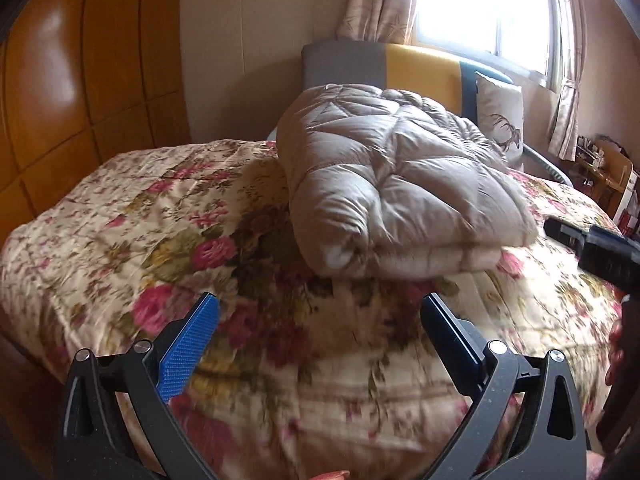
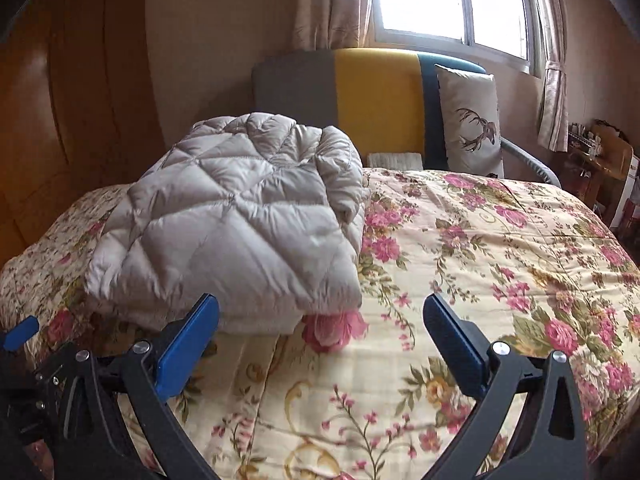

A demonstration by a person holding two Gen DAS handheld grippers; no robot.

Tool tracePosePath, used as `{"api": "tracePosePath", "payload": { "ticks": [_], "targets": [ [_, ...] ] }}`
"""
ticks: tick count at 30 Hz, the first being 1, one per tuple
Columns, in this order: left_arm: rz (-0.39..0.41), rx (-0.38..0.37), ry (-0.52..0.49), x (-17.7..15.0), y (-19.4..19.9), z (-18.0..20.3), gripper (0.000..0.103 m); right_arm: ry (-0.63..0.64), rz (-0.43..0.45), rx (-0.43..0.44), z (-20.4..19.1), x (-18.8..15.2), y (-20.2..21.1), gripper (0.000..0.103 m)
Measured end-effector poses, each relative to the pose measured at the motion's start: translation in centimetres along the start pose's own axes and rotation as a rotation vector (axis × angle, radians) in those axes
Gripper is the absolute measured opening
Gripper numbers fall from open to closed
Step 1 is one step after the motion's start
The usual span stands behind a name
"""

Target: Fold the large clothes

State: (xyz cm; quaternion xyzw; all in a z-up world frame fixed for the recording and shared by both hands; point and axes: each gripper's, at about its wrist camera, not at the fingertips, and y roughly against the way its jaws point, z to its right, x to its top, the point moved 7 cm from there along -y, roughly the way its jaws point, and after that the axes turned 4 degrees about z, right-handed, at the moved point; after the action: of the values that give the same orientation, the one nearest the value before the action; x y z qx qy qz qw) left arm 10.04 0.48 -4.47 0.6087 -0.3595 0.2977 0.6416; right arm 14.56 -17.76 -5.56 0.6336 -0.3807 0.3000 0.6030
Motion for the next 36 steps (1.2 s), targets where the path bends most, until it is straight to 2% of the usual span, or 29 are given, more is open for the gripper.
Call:
{"api": "tracePosePath", "payload": {
  "ticks": [5, 12, 21, 36],
  "targets": [
    [-0.014, 0.036, 0.026, -1.5, 2.4, -0.3, 0.1, 0.001, -0.038, 0.015, -0.9, -3.2, 2.2, 0.101],
    [-0.005, 0.069, 0.07, -2.9, 4.4, -1.2, 0.1, 0.032, -0.062, 0.011, -2.2, -5.7, 4.1, 0.101],
    [-0.005, 0.061, 0.08, -3.0, 5.2, -1.4, 0.1, 0.047, -0.022, 0.013, -2.9, -5.3, 6.2, 0.101],
    [0.008, 0.054, 0.076, -2.8, 5.6, -1.1, 0.1, 0.042, -0.021, 0.026, -3.0, -5.5, 6.4, 0.101]
  ]
}}
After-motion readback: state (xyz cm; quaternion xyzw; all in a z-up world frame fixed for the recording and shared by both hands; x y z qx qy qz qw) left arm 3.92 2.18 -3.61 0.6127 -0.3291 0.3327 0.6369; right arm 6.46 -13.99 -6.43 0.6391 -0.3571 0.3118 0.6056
